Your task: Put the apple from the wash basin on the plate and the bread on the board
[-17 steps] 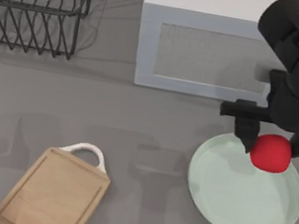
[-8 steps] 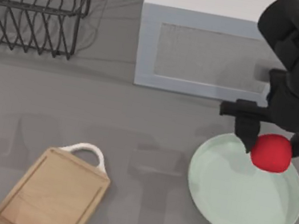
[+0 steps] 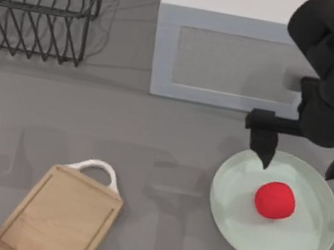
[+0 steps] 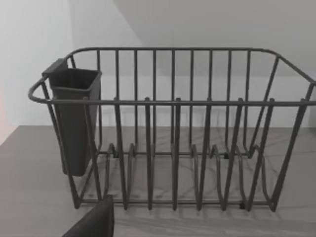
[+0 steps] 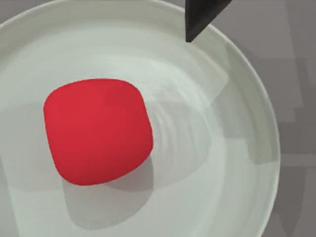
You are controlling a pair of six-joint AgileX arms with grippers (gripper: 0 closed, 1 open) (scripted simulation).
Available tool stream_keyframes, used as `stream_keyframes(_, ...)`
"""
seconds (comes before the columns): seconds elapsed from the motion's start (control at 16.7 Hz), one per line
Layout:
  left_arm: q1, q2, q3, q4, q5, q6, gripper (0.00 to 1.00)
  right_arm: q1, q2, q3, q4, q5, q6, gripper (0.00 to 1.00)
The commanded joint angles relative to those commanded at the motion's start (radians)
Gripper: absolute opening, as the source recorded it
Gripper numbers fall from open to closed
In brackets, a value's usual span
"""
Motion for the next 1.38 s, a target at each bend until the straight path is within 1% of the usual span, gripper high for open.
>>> stream_keyframes(0.48, 0.000, 0.000, 0.000, 0.000, 0.000, 0.000, 1.00, -0.004, -0.009, -0.008, 0.007, 0.000, -0.003, 1.00)
stream_keyframes(0.72, 0.000, 0.000, 0.000, 0.000, 0.000, 0.000, 1.00, -0.042, -0.142, -0.120, 0.103, 0.000, -0.042, 1.00)
stream_keyframes(0.96, 0.000, 0.000, 0.000, 0.000, 0.000, 0.000, 1.00, -0.114, -0.434, -0.349, 0.289, 0.000, -0.117, 1.00)
stream_keyframes(1.38, 0.000, 0.000, 0.000, 0.000, 0.000, 0.000, 1.00, -0.287, -1.146, -0.891, 0.731, 0.000, -0.294, 1.00)
